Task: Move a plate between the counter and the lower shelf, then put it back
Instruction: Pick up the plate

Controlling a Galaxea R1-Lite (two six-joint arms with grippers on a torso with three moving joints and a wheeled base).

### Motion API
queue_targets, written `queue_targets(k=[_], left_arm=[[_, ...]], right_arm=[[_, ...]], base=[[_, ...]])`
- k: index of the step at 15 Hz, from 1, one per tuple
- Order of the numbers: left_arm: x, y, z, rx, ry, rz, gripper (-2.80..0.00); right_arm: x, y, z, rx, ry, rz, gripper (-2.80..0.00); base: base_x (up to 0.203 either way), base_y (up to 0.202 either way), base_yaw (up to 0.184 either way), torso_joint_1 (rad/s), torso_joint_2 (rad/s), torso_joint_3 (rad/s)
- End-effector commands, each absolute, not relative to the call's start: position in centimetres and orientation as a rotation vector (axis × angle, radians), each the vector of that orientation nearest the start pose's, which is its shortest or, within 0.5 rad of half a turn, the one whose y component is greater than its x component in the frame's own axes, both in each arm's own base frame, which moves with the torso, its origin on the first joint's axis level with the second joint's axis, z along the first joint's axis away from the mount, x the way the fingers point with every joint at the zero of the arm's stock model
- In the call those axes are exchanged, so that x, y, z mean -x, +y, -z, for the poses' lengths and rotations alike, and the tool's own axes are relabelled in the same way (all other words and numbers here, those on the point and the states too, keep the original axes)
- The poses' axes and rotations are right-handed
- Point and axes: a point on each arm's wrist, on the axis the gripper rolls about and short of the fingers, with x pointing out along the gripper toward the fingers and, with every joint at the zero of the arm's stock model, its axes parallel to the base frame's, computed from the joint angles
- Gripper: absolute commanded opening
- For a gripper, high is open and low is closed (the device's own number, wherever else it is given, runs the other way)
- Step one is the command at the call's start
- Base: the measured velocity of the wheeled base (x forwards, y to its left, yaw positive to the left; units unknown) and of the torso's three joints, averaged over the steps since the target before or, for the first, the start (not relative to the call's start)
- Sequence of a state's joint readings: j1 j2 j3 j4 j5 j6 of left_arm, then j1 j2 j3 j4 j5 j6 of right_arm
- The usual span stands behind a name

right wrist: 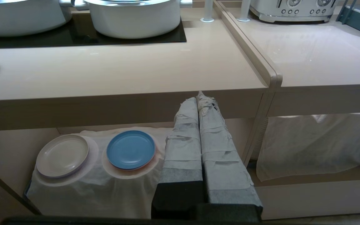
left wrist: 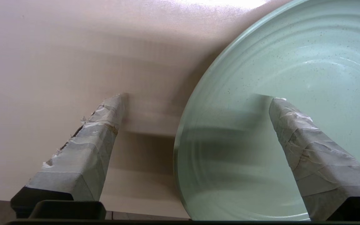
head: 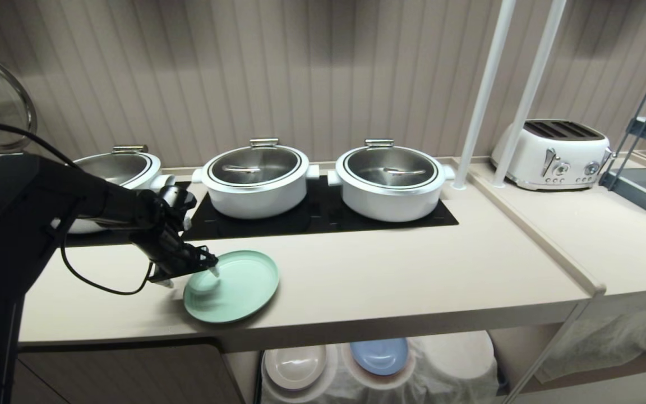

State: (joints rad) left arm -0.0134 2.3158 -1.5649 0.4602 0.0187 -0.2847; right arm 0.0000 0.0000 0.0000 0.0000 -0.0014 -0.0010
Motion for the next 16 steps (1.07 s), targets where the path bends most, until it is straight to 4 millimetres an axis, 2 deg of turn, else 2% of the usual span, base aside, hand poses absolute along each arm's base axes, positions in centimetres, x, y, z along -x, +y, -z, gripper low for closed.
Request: queue_targets(k=[1, 9, 10, 16], left_arm=[[-41.97, -0.53, -5.67, 0.23, 1.211, -0.18, 0.0], [-41.92, -0.53, -5.6, 0.229, 1.213, -0.184, 0.0], [-41.88, -0.53, -5.63, 0.229, 1.214, -0.184, -2.8], [-41.88, -0.53, -5.7, 0.238, 1.211, -0.19, -2.8]], right_arm=[[2.28, 0.0, -7.55, 0.002, 0.0, 0.002, -2.8], [2.28, 0.0, -7.55, 0.002, 0.0, 0.002, -2.8], [2.28, 0.0, -7.55, 0.002, 0.0, 0.002, -2.8], [2.28, 0.0, -7.55, 0.002, 0.0, 0.002, -2.8]], base=[[0.0, 0.0, 0.0, 0.0, 0.0, 0.0], [0.0, 0.0, 0.0, 0.0, 0.0, 0.0], [0.0, 0.0, 0.0, 0.0, 0.0, 0.0], [0.0, 0.0, 0.0, 0.0, 0.0, 0.0]])
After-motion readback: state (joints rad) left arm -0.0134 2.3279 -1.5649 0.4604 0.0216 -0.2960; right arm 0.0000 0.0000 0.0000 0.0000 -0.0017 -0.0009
